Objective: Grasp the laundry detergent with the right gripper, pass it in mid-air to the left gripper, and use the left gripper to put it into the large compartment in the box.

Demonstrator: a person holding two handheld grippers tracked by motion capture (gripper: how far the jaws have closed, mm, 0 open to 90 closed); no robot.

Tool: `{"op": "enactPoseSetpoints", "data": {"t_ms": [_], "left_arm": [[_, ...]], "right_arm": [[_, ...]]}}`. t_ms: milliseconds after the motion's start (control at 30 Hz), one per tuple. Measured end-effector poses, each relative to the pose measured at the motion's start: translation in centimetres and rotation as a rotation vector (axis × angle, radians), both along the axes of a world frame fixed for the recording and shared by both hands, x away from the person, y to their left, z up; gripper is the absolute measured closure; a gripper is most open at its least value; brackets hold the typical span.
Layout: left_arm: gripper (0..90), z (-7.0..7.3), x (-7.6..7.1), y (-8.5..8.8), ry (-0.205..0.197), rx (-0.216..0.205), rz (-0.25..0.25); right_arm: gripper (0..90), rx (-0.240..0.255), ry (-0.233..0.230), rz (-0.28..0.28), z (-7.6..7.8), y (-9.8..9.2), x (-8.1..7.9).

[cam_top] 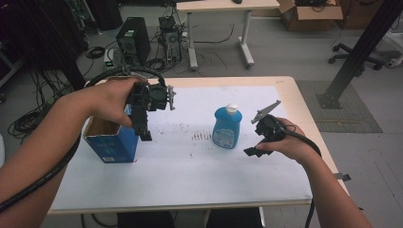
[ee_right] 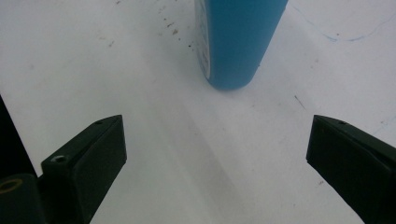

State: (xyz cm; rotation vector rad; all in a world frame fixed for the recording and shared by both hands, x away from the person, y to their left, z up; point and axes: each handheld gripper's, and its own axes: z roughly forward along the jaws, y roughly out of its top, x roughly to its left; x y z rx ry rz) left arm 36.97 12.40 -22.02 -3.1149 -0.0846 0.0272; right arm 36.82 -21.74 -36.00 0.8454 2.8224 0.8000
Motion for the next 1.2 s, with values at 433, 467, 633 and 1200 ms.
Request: {"op": "enactPoseSetpoints", "data": {"t_ms": [433,467,633,1200], "left_arm": [[0.4,-0.3,-0.2,0.2,0.005,0.013,0.002],[0.4,-0.3,-0.3,0.2,0.003,0.009,0.001],[0.4,-0.3,-0.3,0.3,0.003,0.008,0.003],[0.4,-0.6,-0.4,0.0,0.013,0.001,-0.008]], "right_arm": [[4.5,0.076,-0.032,-0.01,-1.1,0.0,0.6],[4.4,0.082,-0.032,-0.008,-1.2,0.0,0.7],[3.1,0.116,-0.054,-0.011,-1.3,0.2,1.0],[2.3,0.188,-0.073,-0.017,-2.5,0.9,1.6]]}}
